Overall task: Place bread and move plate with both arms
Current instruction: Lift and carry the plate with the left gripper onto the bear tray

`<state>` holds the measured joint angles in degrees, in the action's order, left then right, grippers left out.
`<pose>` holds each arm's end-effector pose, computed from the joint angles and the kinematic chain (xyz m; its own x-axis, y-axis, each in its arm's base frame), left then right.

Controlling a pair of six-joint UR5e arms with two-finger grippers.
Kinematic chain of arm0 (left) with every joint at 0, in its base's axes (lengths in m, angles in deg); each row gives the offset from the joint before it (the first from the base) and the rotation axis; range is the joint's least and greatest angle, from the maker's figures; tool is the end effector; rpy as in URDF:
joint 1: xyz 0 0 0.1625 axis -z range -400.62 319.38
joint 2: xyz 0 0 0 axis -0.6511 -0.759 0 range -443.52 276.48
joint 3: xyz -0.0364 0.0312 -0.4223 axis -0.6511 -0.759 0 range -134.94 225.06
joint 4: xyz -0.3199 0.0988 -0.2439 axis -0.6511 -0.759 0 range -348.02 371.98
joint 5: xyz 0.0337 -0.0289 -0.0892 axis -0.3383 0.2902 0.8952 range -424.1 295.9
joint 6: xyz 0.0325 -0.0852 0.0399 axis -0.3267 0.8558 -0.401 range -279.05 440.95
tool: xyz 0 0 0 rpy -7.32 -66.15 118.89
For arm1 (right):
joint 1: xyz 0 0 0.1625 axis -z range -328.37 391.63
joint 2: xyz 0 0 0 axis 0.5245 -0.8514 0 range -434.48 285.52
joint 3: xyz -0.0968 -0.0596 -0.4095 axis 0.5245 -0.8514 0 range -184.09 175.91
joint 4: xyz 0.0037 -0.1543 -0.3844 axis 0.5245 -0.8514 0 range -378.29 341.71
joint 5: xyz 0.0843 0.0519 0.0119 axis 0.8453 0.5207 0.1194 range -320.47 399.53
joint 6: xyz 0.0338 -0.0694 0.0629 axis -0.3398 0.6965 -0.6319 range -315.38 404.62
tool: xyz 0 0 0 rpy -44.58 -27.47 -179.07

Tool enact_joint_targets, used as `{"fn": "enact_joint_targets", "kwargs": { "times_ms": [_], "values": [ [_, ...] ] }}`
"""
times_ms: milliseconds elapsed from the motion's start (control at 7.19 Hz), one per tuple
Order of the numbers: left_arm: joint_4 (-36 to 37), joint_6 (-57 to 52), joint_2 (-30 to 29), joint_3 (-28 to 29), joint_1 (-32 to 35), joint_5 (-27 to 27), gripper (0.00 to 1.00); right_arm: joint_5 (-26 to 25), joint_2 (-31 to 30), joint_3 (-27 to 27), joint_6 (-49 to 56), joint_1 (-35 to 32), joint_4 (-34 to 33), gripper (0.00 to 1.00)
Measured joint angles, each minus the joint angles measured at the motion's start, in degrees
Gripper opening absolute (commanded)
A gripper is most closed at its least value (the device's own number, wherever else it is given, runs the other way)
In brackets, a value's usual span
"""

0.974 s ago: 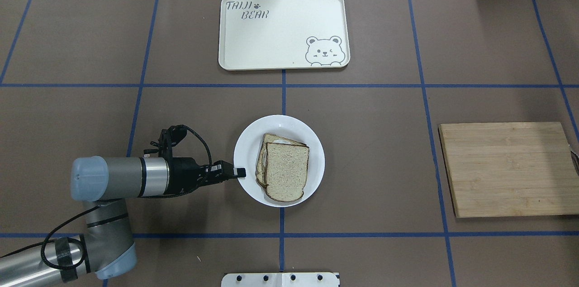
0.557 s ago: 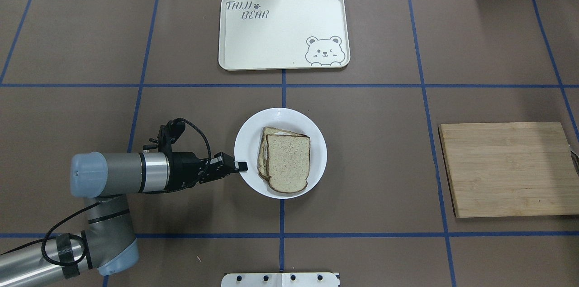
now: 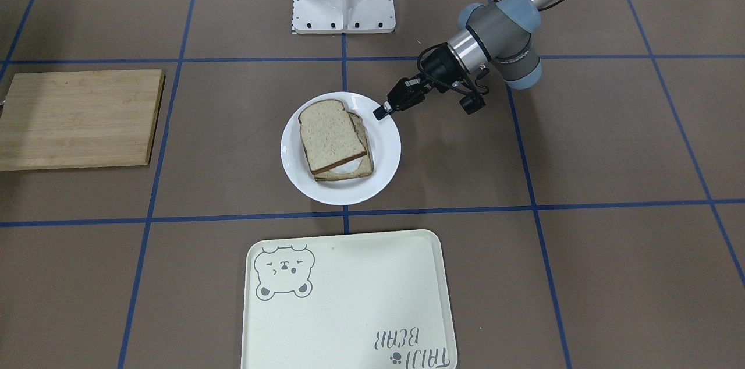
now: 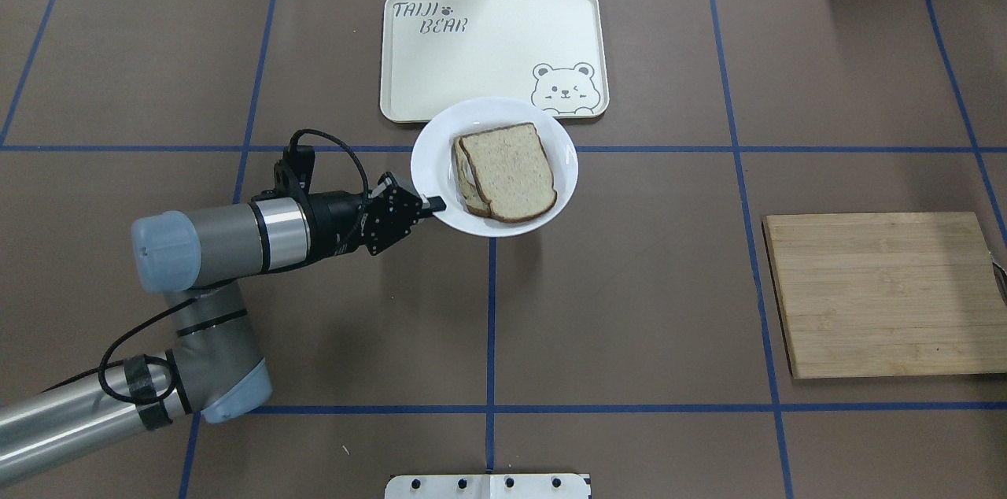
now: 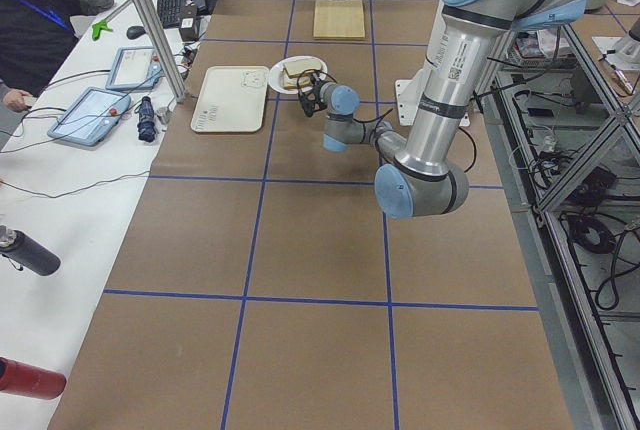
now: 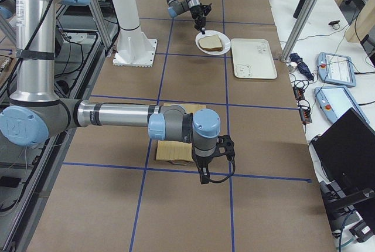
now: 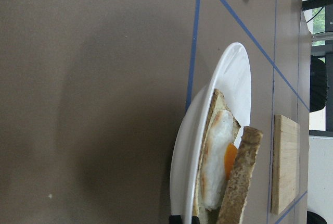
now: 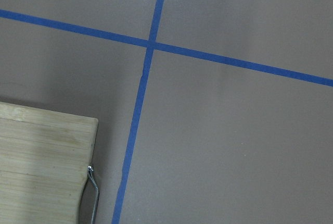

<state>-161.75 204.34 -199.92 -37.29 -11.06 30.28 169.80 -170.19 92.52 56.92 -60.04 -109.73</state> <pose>0.4909 -0.4230 0.2984 -0.3921 -0.4084 -0.8243 0.2532 0.8135 -0.5235 0.0820 -0.4466 0.6562 0.7512 -0.1852 0.6336 0.1338 0.9826 0.1286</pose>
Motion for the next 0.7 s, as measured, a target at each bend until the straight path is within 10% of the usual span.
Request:
{"fn": "enact_joint_targets", "kwargs": {
  "times_ms": [696],
  "values": [
    [6.8, 13.7, -19.2, 25.0, 7.6, -13.1, 0.00, -0.1, 0.5, 0.0, 0.0, 0.0, 0.0, 1.00]
  ]
}}
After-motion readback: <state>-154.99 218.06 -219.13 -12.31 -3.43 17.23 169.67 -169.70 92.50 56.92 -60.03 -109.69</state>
